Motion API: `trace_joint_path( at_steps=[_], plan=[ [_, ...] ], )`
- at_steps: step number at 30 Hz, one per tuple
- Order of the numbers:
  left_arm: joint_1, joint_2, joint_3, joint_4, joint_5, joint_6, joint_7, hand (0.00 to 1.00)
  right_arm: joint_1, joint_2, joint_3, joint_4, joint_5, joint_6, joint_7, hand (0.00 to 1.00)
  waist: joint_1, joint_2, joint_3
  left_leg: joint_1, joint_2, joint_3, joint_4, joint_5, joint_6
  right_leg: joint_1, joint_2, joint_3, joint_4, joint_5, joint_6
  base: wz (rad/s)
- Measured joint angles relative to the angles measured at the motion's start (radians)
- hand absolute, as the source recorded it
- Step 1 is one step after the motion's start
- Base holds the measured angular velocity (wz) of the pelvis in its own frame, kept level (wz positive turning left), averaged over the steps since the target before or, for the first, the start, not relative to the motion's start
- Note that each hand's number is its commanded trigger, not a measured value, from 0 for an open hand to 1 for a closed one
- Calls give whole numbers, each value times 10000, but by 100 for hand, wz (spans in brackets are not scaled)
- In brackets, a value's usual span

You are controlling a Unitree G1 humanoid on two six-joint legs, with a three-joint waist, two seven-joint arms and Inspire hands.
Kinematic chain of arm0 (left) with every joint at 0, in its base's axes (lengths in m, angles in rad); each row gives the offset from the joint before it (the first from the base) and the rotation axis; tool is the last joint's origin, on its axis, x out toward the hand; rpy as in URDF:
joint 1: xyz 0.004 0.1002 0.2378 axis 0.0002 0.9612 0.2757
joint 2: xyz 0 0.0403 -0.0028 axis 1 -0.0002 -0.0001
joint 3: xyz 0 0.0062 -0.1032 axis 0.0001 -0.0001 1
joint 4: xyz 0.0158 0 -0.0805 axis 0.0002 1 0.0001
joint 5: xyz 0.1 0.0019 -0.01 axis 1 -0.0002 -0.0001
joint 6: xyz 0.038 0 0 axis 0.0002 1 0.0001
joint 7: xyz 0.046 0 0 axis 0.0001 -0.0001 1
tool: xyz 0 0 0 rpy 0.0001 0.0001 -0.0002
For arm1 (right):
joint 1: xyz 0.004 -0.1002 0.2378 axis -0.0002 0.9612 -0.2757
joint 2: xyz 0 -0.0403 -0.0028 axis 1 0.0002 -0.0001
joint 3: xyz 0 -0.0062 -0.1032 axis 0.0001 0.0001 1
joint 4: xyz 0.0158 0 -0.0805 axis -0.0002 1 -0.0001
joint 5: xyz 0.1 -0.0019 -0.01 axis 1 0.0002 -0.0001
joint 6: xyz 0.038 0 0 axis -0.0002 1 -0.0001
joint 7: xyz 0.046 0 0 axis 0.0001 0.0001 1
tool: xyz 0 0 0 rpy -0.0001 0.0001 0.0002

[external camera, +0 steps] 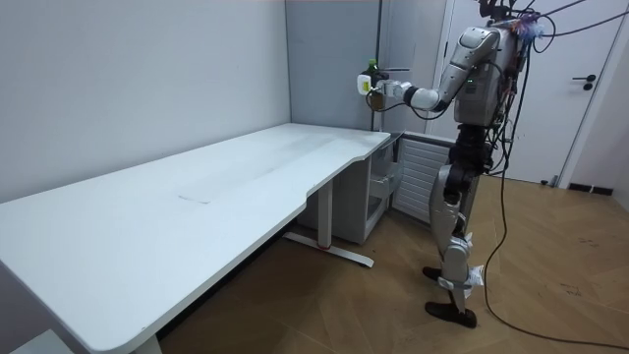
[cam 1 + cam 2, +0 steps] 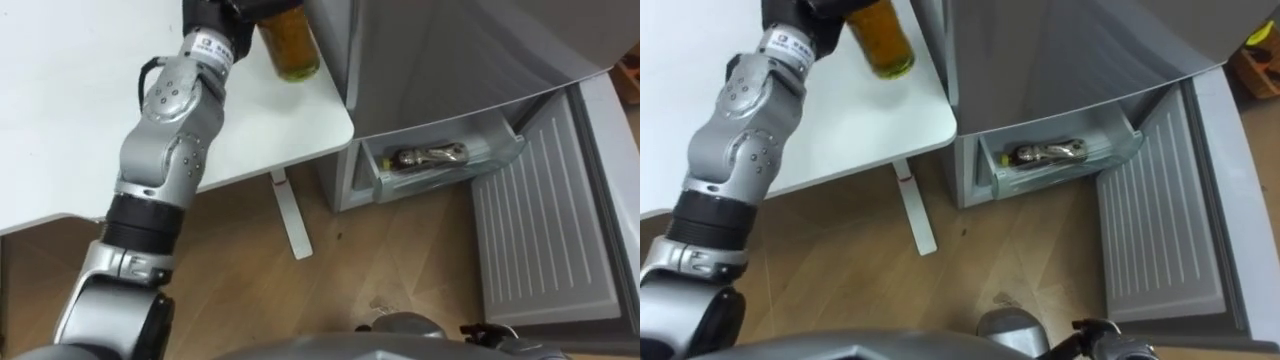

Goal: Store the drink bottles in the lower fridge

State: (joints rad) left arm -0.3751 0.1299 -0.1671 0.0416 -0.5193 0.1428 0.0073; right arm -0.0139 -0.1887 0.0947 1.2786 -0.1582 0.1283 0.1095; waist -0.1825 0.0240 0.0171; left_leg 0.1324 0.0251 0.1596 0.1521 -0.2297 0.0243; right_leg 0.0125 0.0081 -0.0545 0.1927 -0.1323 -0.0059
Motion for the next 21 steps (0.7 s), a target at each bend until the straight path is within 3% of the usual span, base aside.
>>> trace_joint_path(
  at_steps=[5,9,13,15,21],
  plan=[
    [6,-174,-272,-80,7,-1,-24,100,8,-24,198,-734,56,-74,-240,0,102,-58,11,-73,-7,67,4,0,1,-185,-15,27,105,-4,4,0],
    [7,-397,-620,-122,-9,-1,-71,100,7,-28,423,-1177,244,-287,-482,0,336,-132,-29,-171,-32,35,37,2,3,-249,-19,20,111,-14,20,5],
    [22,-404,-1186,-204,-12,-1,-247,100,78,52,495,-2053,549,-406,-533,0,529,-259,-99,-326,-10,9,146,2,3,-323,-34,-48,102,-11,15,2],
    [275,-399,-1314,-410,-18,-12,-265,100,255,204,799,-2887,1131,-711,-618,0,533,-334,-153,-311,5,-22,161,2,2,-294,-19,-70,98,-5,6,0],
    [717,-292,-2180,-412,-184,-22,-626,100,464,393,1522,-4349,1930,-1113,-770,0,498,-334,-159,-99,2,-8,130,1,2,-47,-79,-129,77,-4,7,5]
  ],
)
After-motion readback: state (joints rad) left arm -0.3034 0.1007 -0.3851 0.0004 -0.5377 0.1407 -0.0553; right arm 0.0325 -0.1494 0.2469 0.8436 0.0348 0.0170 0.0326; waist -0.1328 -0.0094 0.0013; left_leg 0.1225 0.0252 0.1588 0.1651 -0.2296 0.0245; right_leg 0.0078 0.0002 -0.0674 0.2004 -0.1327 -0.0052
